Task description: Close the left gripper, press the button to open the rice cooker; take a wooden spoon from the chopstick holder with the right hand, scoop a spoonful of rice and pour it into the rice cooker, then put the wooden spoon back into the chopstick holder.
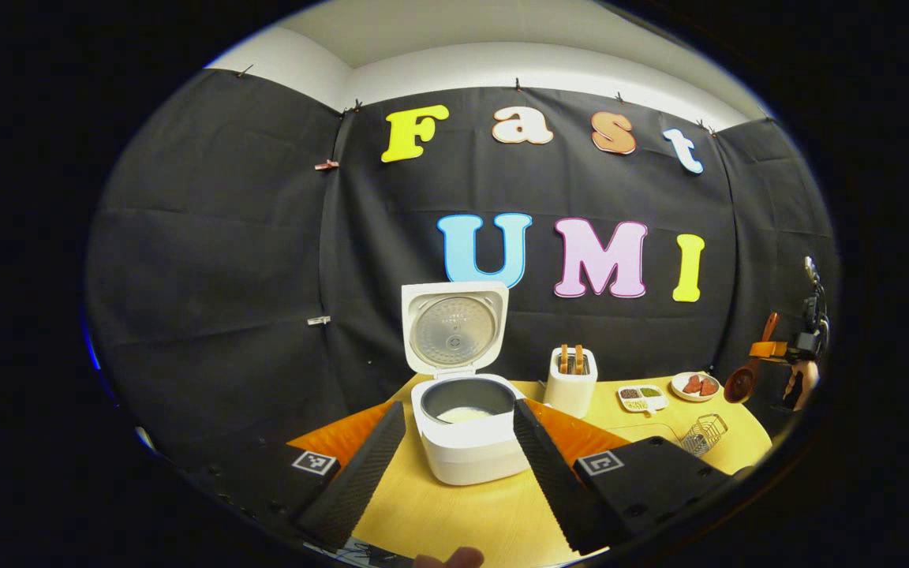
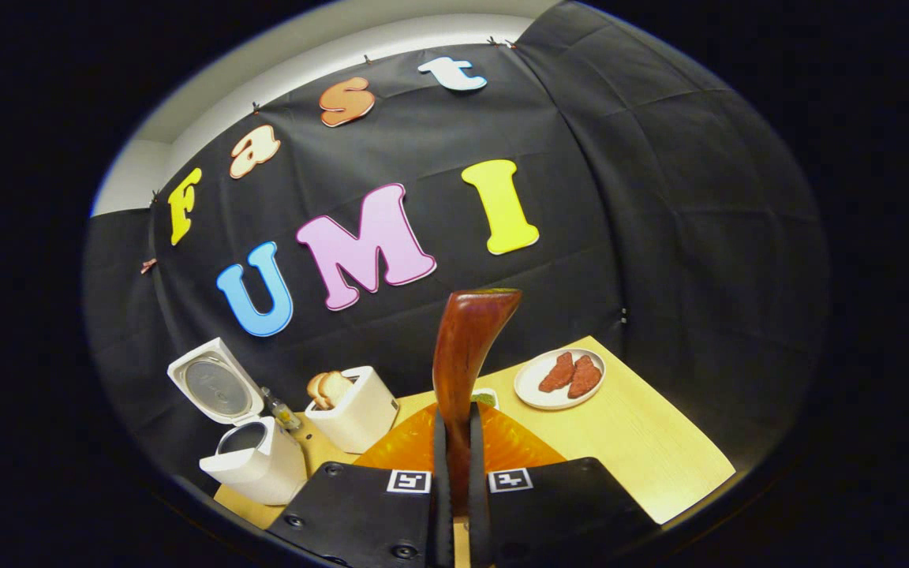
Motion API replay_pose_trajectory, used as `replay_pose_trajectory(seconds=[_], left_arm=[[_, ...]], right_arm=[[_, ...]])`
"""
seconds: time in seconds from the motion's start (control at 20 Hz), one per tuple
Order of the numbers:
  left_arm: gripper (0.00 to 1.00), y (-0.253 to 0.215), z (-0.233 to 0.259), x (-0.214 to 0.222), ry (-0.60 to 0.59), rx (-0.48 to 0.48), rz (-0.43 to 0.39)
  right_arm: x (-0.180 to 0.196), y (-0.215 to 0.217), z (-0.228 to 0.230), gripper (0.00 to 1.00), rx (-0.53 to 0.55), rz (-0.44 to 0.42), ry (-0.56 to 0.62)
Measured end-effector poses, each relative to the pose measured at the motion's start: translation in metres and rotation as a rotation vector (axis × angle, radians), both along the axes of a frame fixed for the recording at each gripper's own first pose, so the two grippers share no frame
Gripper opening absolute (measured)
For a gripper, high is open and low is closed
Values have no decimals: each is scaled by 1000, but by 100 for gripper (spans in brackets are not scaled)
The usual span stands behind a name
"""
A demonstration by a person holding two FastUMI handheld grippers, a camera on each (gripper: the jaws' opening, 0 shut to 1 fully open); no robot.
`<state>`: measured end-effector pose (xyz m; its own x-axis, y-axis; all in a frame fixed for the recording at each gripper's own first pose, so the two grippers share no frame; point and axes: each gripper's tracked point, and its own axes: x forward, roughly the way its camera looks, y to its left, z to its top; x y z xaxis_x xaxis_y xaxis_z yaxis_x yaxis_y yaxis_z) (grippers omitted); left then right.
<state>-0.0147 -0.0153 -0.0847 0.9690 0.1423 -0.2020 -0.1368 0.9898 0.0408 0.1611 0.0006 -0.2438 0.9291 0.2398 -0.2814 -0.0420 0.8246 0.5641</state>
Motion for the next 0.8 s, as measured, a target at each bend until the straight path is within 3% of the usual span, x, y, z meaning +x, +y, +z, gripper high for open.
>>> replay_pose_trajectory(seconds=[0.3, 0.6, 0.8], left_arm=[[95, -8, 3, -13, 13, -6, 27], [95, -8, 4, -21, 22, -1, 54], [95, -5, 0, -24, 29, -9, 61]], right_arm=[[7, -1, -53, 12, -27, -12, 54], [6, 28, -82, 12, -5, 23, 86], [-2, 42, -111, 12, -47, 12, 132]])
